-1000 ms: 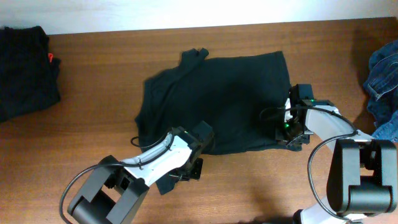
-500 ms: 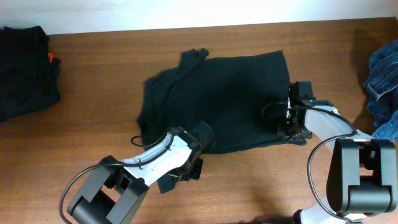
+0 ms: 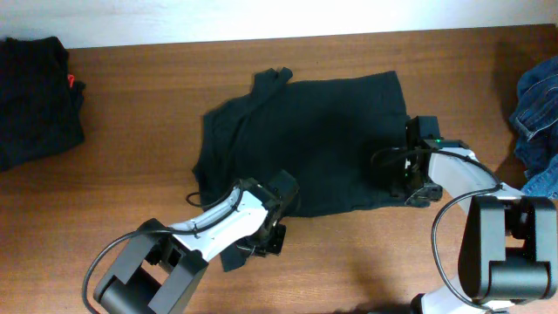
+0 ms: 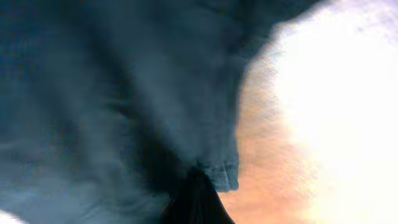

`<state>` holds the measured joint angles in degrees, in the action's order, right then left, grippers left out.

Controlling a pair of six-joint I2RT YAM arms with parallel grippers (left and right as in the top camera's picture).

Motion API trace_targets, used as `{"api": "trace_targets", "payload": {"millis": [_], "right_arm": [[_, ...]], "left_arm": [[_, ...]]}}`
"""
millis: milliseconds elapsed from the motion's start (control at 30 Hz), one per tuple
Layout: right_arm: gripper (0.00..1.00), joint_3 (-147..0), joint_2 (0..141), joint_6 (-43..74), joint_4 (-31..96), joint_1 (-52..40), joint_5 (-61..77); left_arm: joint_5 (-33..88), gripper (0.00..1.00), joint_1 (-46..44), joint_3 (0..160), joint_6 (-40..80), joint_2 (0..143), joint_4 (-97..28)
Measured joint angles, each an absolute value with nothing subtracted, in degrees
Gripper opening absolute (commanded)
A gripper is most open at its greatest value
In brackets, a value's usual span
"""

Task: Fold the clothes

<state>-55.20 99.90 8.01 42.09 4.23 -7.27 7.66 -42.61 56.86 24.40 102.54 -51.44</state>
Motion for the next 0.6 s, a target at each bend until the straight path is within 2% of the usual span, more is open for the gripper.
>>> {"api": "trace_targets", "payload": {"millis": [133, 167, 433, 600], "right_arm": [[0.96, -55.29, 99.79, 8.25, 43.31, 4.43, -5.43], [0.99, -55.27, 99.79, 8.38, 43.55, 4.43, -4.97], [0.99, -55.18, 99.72, 8.08, 43.77, 4.43, -3.11], [0.99, -55.16, 99.72, 8.03, 43.83, 4.43, -3.16]], "left_arm": [[13.04, 0.0, -42.63, 56.29, 22.92, 102.56, -50.74], [13.87, 0.0, -42.63, 56.18, 22.7, 102.65, -50.72], [16.47, 0.0, -42.72, 56.03, 22.02, 102.72, -50.98], [12.75, 0.0, -42.78, 57.95, 21.98, 99.13, -52.99]]}}
